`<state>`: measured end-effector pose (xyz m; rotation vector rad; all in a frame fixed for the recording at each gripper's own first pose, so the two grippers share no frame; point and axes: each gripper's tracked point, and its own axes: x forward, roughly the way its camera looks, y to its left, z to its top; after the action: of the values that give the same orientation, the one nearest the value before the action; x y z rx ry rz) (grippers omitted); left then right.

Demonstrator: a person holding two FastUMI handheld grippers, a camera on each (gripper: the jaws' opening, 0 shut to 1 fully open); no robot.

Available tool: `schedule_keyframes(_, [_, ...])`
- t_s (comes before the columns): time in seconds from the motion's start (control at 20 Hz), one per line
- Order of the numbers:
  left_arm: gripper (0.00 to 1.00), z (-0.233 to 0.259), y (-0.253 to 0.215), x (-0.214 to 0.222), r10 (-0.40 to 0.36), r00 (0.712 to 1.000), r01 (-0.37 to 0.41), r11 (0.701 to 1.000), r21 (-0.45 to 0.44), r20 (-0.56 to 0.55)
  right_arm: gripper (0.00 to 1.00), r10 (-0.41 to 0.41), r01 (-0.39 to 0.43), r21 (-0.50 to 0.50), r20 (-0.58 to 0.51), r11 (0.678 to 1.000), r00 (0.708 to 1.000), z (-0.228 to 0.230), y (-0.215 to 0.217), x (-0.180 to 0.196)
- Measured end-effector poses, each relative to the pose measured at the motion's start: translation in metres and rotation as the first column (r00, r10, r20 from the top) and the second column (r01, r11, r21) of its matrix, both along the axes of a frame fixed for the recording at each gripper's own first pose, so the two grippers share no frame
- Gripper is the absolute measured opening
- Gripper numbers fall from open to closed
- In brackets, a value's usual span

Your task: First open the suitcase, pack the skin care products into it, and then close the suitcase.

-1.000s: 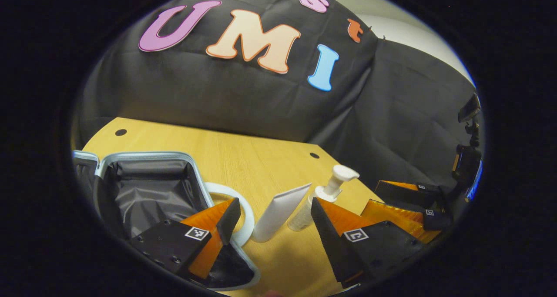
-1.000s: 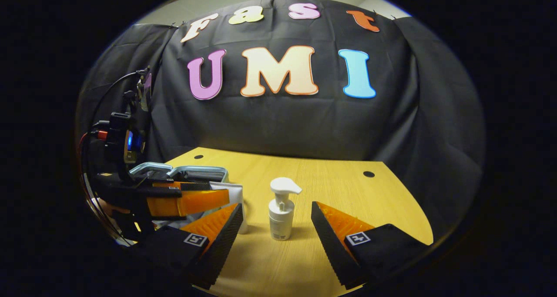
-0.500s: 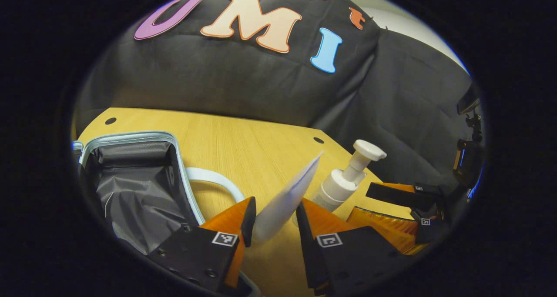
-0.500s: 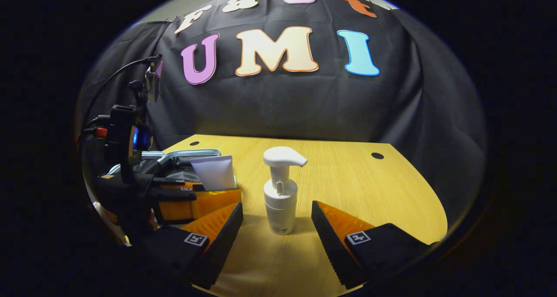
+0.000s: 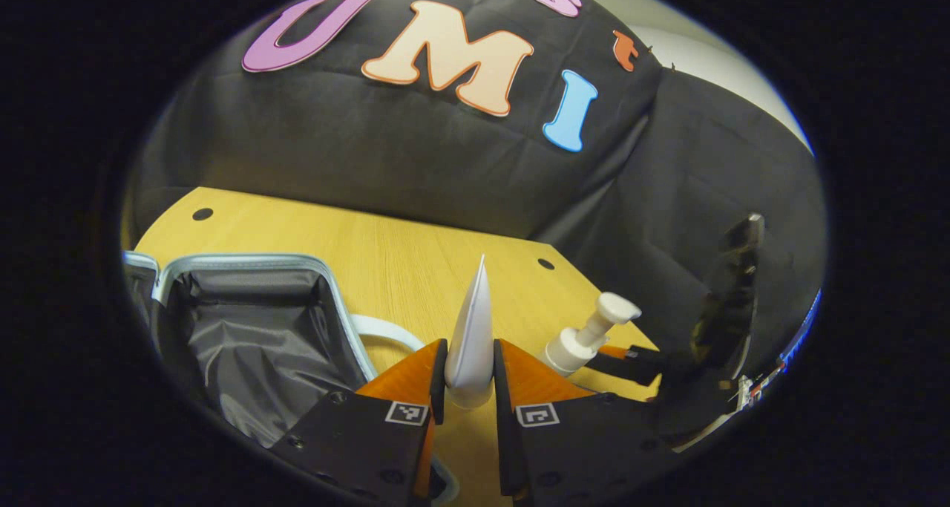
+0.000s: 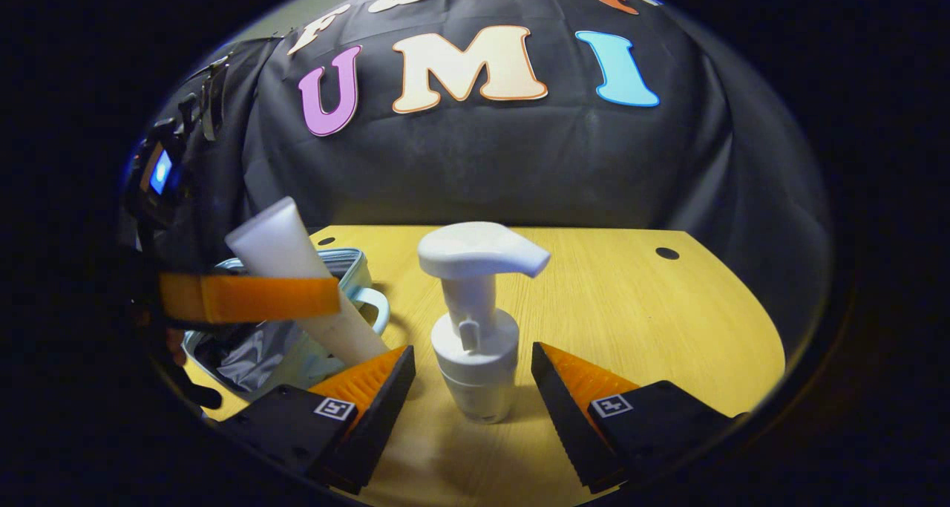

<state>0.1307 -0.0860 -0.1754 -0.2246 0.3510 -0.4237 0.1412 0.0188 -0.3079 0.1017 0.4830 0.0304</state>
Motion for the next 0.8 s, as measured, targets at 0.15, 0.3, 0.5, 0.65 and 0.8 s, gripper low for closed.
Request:
schedule_keyframes(0.15, [0.28, 0.027, 0.033, -0.012, 0.011, 1.000, -0.010, 0.999, 0.052, -0.003, 0.86, -0.014, 0.014, -0.004, -0.010, 1.000, 1.000, -0.005, -0.001, 0.004])
schedule_keyframes(0.3, [0.28, 0.032, 0.087, -0.023, 0.032, 0.999, -0.024, 0.983, 0.182, -0.037, 0.63, -0.037, 0.037, -0.005, -0.006, 0.999, 0.999, 0.002, 0.000, 0.007])
schedule_keyframes(0.5, [0.29, -0.006, 0.143, -0.048, 0.053, 0.975, 0.008, 0.961, 0.277, -0.214, 0.63, 0.022, -0.021, 0.015, -0.013, 1.000, 1.000, 0.039, 0.032, -0.002])
schedule_keyframes(0.65, [0.29, -0.039, 0.155, -0.067, 0.029, 0.934, 0.068, 0.964, 0.258, -0.355, 0.63, 0.088, -0.086, 0.061, -0.026, 0.994, 0.996, 0.070, 0.076, -0.014])
schedule_keyframes(0.8, [0.29, -0.061, 0.159, -0.077, 0.017, 0.906, 0.093, 0.967, 0.238, -0.424, 0.63, 0.128, -0.123, 0.116, -0.045, 0.986, 0.991, 0.093, 0.116, -0.025])
